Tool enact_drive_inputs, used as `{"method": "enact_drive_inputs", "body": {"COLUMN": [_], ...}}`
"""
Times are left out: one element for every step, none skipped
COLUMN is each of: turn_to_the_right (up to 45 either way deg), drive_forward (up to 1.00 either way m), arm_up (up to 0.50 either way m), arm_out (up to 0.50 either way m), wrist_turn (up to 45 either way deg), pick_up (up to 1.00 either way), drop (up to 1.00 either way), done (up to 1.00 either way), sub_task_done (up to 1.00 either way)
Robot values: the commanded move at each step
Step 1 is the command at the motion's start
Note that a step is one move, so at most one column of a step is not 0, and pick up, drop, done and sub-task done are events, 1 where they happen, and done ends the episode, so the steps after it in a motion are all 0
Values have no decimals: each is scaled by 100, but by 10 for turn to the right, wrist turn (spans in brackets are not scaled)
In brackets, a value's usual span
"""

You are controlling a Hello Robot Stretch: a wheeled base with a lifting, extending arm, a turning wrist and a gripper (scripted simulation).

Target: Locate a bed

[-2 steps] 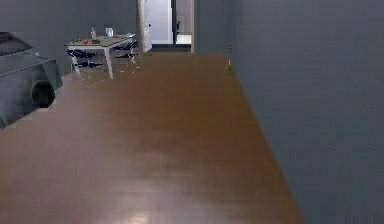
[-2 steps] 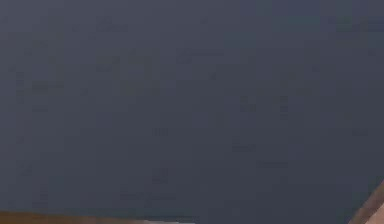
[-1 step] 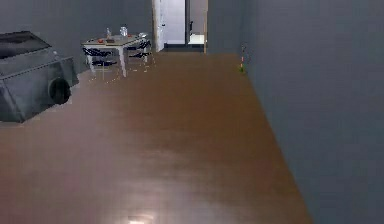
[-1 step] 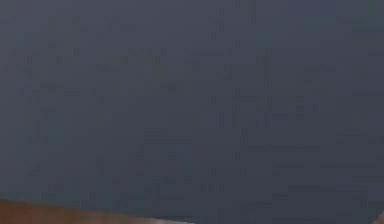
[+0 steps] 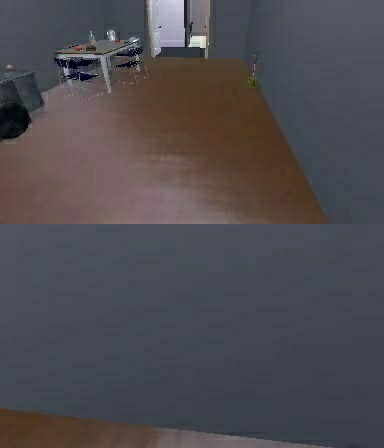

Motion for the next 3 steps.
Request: {"method": "enact_drive_inputs", "body": {"turn_to_the_right": [0,0,0], "drive_forward": [100,100,100], "arm_up": [0,0,0], "arm_out": [0,0,0], "wrist_turn": [0,0,0], "pick_up": [0,0,0], "drop": [0,0,0], "done": [0,0,0], "sub_task_done": [0,0,0]}}
